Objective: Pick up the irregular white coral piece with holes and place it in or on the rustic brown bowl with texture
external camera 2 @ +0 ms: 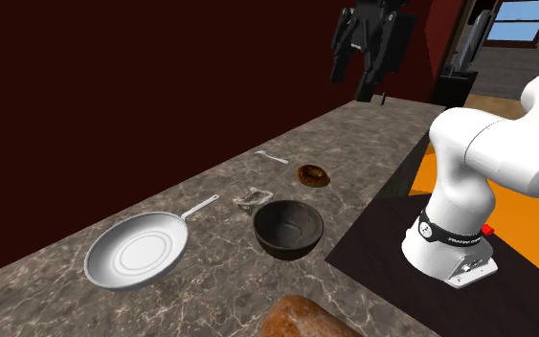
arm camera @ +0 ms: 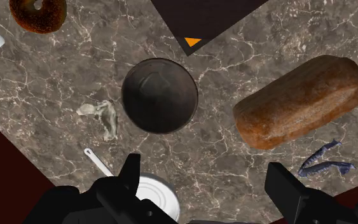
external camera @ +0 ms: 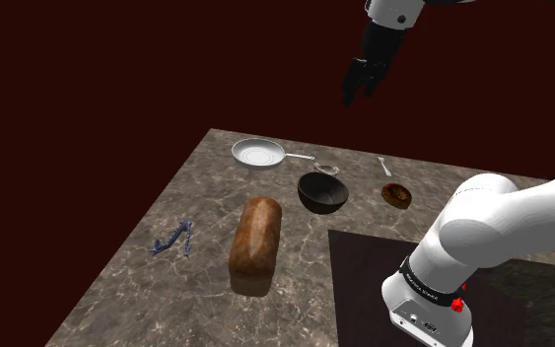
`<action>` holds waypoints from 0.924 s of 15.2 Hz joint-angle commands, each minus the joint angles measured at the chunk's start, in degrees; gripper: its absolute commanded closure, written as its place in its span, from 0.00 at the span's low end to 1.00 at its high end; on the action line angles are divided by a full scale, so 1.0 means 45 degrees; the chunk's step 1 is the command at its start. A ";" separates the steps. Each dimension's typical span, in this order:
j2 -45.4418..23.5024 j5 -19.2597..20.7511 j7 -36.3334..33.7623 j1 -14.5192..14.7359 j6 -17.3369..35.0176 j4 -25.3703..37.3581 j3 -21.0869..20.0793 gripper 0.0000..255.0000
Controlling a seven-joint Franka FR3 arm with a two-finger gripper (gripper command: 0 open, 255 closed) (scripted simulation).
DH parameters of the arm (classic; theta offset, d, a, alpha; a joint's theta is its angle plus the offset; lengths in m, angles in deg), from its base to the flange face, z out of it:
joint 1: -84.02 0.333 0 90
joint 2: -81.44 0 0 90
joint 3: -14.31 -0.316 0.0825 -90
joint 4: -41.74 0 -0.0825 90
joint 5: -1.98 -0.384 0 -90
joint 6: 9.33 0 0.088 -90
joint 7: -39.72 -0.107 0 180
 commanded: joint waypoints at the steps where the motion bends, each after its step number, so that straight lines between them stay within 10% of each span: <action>1: 0.0000 0.0000 0.0000 0.0000 0.0000 0.0000 0.0000 0.00; 14: -0.3563 0.0960 0.2121 -0.0544 0.4724 -0.1768 0.2163 0.00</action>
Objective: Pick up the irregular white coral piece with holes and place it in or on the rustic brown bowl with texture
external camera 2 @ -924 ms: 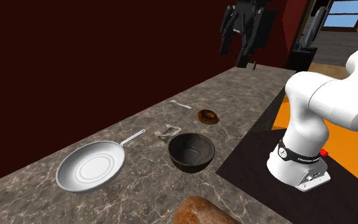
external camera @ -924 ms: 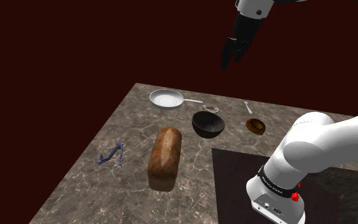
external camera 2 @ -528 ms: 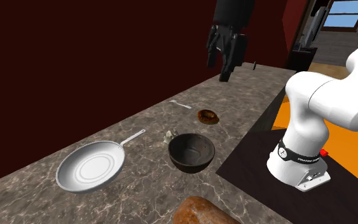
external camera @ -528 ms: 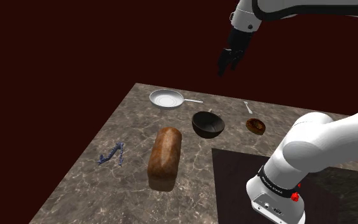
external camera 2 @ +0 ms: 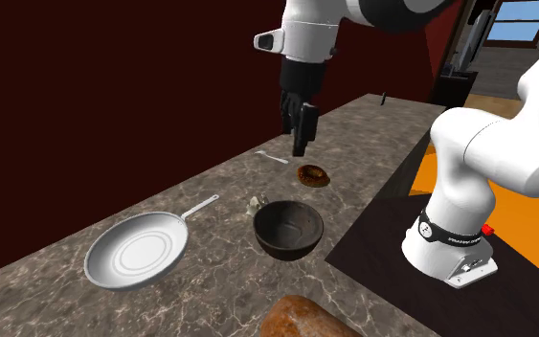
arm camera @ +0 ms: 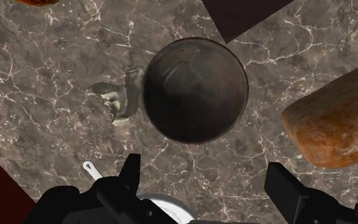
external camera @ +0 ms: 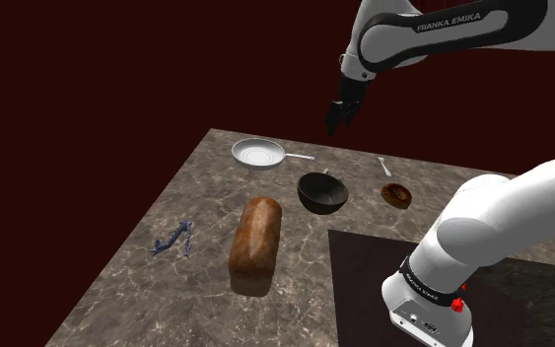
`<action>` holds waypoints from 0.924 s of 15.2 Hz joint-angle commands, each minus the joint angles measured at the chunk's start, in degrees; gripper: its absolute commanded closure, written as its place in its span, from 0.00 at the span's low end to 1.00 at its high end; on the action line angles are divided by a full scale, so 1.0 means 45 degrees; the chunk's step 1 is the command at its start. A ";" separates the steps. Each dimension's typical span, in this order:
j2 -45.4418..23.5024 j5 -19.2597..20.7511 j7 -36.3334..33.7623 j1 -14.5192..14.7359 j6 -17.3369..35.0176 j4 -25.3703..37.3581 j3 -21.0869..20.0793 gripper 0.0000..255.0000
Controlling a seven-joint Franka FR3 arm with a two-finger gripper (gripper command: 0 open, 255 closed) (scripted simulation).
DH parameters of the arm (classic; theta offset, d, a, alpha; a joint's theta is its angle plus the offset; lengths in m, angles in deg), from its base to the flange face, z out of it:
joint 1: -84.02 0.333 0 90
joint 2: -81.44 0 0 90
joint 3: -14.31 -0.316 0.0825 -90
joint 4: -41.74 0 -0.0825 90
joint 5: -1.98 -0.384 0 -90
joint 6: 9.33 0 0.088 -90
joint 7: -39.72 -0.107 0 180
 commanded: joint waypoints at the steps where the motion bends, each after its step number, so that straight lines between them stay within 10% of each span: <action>1: -0.0722 0.0080 0.0318 -0.0059 0.0706 -0.0058 0.0302 0.00; 14: -0.6878 -0.0776 0.3070 -0.0276 0.4866 0.1221 0.2069 0.00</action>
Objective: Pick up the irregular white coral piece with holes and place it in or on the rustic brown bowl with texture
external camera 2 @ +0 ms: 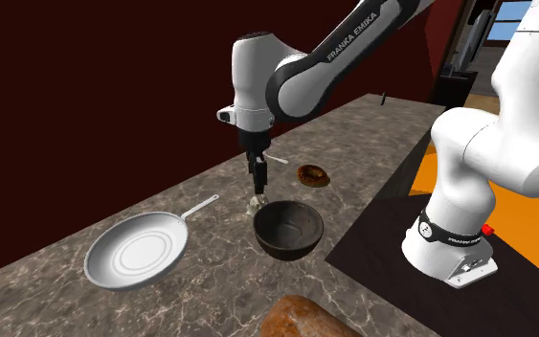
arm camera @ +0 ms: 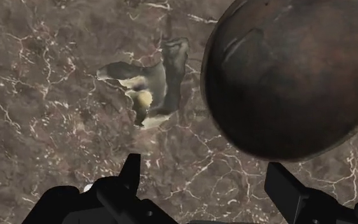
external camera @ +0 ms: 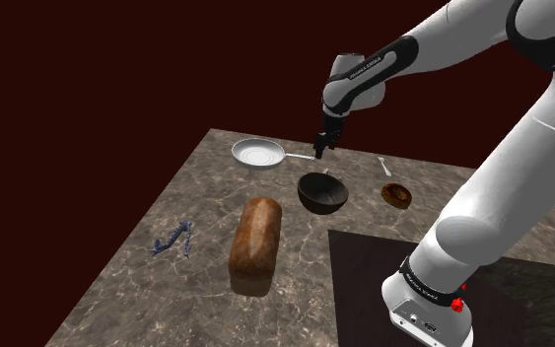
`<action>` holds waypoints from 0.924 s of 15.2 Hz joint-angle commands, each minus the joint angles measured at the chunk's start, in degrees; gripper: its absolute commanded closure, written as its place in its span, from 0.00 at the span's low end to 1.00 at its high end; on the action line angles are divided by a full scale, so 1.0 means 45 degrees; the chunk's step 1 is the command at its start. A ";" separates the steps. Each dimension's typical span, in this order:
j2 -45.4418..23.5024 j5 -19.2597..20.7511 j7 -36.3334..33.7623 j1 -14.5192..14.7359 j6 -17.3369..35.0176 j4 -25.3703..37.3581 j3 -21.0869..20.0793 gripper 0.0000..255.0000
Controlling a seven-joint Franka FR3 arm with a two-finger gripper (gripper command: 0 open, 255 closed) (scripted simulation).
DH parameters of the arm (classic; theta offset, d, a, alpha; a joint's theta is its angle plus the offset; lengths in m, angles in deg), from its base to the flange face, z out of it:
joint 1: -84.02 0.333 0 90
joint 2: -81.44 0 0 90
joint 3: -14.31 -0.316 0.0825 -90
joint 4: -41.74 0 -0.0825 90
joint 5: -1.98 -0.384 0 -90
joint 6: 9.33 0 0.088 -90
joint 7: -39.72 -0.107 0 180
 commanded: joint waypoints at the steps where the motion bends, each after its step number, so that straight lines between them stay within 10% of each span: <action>1: -0.1001 -0.0348 0.0540 -0.0064 0.0494 0.0372 0.0165 0.00; 14: -0.4910 -0.2058 0.2384 -0.0740 0.2571 0.1737 -0.0055 0.00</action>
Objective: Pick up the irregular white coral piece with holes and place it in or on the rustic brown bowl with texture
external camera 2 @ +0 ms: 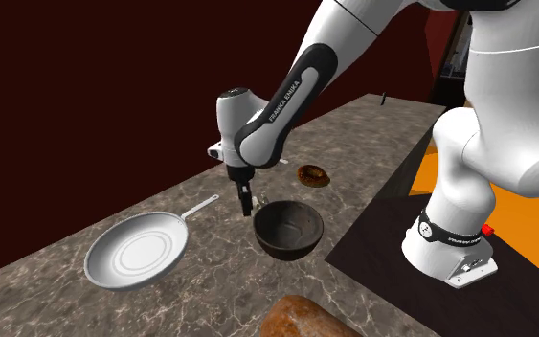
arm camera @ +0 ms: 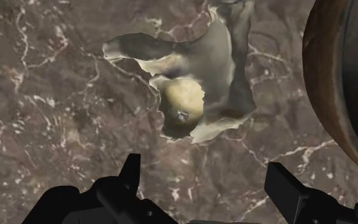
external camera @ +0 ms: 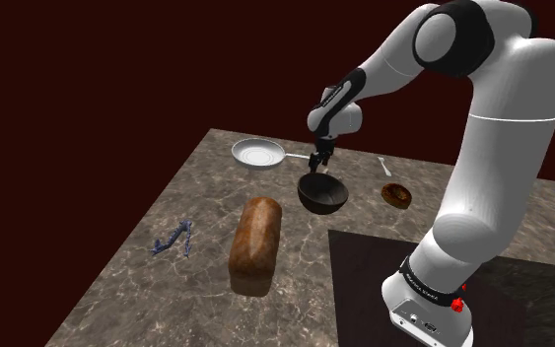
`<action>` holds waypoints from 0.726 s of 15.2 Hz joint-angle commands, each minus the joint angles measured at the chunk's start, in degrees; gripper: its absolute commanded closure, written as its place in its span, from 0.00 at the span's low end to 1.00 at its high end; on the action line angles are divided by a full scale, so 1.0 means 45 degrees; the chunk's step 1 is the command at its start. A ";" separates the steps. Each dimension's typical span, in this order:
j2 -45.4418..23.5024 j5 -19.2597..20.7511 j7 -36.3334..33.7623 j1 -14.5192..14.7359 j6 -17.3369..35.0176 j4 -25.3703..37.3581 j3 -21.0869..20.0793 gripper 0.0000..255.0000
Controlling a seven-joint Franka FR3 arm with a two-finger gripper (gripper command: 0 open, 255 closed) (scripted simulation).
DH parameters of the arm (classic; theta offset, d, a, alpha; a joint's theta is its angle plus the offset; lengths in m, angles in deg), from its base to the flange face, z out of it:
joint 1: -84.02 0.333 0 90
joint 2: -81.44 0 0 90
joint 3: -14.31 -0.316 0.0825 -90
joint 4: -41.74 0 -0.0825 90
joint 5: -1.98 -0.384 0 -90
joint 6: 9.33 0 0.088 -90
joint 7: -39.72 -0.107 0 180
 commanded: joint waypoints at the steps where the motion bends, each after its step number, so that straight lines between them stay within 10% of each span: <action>1: -0.0243 -0.0118 0.0100 -0.0061 0.0278 -0.0036 -0.0057 0.00; 8: -0.0242 -0.0117 0.0098 -0.0062 0.0276 -0.0036 -0.0058 0.00; 9: -0.0242 -0.0117 0.0098 -0.0062 0.0276 -0.0036 -0.0058 1.00; 11: -0.0242 -0.0117 0.0098 -0.0062 0.0276 -0.0036 -0.0058 1.00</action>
